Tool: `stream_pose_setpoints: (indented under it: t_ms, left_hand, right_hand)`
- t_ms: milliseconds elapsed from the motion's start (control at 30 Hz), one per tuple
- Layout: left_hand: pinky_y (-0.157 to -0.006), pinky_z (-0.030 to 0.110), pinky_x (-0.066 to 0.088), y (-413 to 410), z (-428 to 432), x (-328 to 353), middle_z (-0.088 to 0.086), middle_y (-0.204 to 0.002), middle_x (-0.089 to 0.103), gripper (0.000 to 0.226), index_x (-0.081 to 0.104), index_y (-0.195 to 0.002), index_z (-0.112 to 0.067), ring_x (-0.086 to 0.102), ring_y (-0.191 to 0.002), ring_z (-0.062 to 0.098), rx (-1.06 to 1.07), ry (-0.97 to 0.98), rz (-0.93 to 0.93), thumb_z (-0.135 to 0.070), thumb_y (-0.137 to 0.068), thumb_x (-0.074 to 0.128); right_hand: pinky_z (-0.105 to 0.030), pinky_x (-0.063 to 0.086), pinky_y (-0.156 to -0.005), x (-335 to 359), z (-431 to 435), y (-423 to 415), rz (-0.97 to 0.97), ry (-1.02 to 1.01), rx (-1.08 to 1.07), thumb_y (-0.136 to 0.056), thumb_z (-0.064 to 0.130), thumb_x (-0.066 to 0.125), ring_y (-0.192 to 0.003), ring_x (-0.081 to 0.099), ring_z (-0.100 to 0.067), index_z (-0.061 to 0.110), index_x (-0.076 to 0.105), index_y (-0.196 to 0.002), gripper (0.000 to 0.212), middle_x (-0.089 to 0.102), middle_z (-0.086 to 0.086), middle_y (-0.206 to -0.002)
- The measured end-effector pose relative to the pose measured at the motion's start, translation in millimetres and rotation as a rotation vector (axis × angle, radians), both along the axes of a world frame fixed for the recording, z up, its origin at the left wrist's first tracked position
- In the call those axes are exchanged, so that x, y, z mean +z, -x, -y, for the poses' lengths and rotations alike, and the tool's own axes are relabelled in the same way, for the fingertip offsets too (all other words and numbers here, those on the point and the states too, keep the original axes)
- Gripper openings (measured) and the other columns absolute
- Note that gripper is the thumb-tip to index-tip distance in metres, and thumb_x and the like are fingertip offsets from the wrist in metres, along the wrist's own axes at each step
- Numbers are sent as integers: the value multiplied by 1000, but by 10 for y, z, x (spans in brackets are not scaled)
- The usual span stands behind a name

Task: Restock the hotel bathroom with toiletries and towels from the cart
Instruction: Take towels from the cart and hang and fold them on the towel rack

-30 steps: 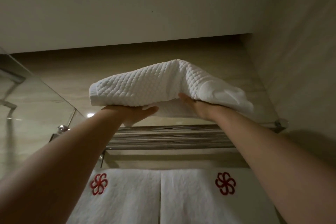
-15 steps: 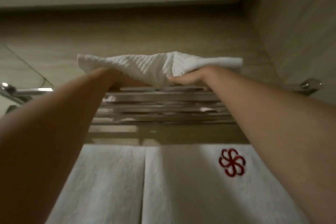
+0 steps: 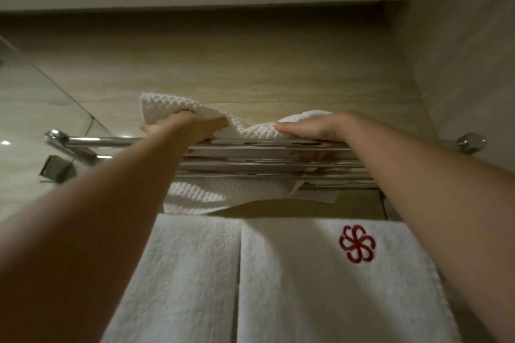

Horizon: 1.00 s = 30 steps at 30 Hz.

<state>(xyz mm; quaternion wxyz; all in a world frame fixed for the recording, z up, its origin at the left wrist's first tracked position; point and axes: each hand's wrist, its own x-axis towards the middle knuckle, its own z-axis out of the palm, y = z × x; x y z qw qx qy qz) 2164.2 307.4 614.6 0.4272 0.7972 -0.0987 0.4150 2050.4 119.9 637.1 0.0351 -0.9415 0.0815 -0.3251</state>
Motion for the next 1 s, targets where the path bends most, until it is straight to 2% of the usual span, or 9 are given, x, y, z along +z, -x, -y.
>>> stream_pose_setpoints:
  t_ms: [67, 133, 233, 333, 433, 567, 767, 900, 1000]
  left_hand:
    - [-112, 50, 12, 47, -40, -73, 18, -112, 60, 81, 57, -110, -10, 46, -122, 33, 125, 14, 104, -80, -75, 36]
    - [-107, 47, 22, 62, -94, -198, 9, -79, 56, 65, 55, -83, -9, 55, -97, 28, 165, 68, 216, -72, -82, 36]
    - [-91, 40, 40, 99, -167, -343, 11, -70, 58, 47, 58, -70, -12, 55, -78, 27, 0, 125, 316, -55, -84, 47]
    - [-78, 39, 48, 129, -253, -377, 14, -69, 60, 45, 54, -57, -13, 59, -76, 30, -68, 231, 391, -51, -83, 54]
    - [-85, 40, 47, 153, -195, -418, 12, -73, 62, 43, 57, -63, -13, 55, -74, 26, 7, 324, 458, -50, -85, 55]
    - [-84, 34, 25, 181, -91, -513, 4, -86, 51, 17, 52, -82, -17, 43, -86, 21, 96, 371, 625, -33, -86, 57]
    - [-84, 32, 36, 287, 133, -463, 1, -96, 59, 47, 61, -93, -18, 53, -84, 17, -17, -348, 891, -54, -91, 32]
    - [-53, 24, 37, 337, 326, -328, -7, -69, 54, 55, 51, -85, -23, 49, -57, 7, 27, -582, 814, -72, -83, 24]
    - [-46, 22, 28, 270, 380, -377, -10, -61, 43, 51, 46, -79, -24, 41, -51, 6, 107, -489, 877, -71, -84, 25]
  right_hand:
    - [-45, 15, -115, -37, 24, 10, 11, -33, 93, -85, 73, 23, -142, 19, -25, 35, 25, -146, 71, 16, -1, -157]
    - [-44, 20, -112, -112, 3, 63, 97, -54, 79, -86, 72, 22, -140, 26, -27, 30, 30, -145, 72, 24, -4, -155]
    - [-44, 35, -103, -264, -28, 120, 216, -4, 23, -84, 74, 22, -124, 45, -28, 25, 45, -136, 76, 46, -7, -141]
    - [-34, 46, -75, -485, 49, 187, 394, 171, 105, -90, 64, 26, -84, 60, -18, 18, 67, -100, 62, 67, -3, -92]
    - [-28, 40, -54, -681, 159, 268, 647, 374, 228, -97, 41, 35, -55, 55, -17, 14, 60, -68, 47, 57, 0, -58]
    - [-29, 45, -74, -856, 260, 285, 810, 559, 316, -97, 20, 43, -79, 57, -18, 10, 62, -87, 25, 61, -4, -83]
    - [-29, 33, -83, -1123, 360, 260, 949, 796, 141, -90, 23, 40, -93, 46, -18, 8, 64, -107, 33, 60, -8, -99]
    - [-28, 47, -64, -1313, 259, 178, 663, 671, 342, -94, 27, 31, -74, 57, -17, 9, 62, -94, 36, 60, -4, -84]
    - [-38, 47, -83, -1363, 200, -8, 396, 609, 175, -98, 33, 30, -100, 58, -25, 13, 56, -116, 38, 62, -8, -111]
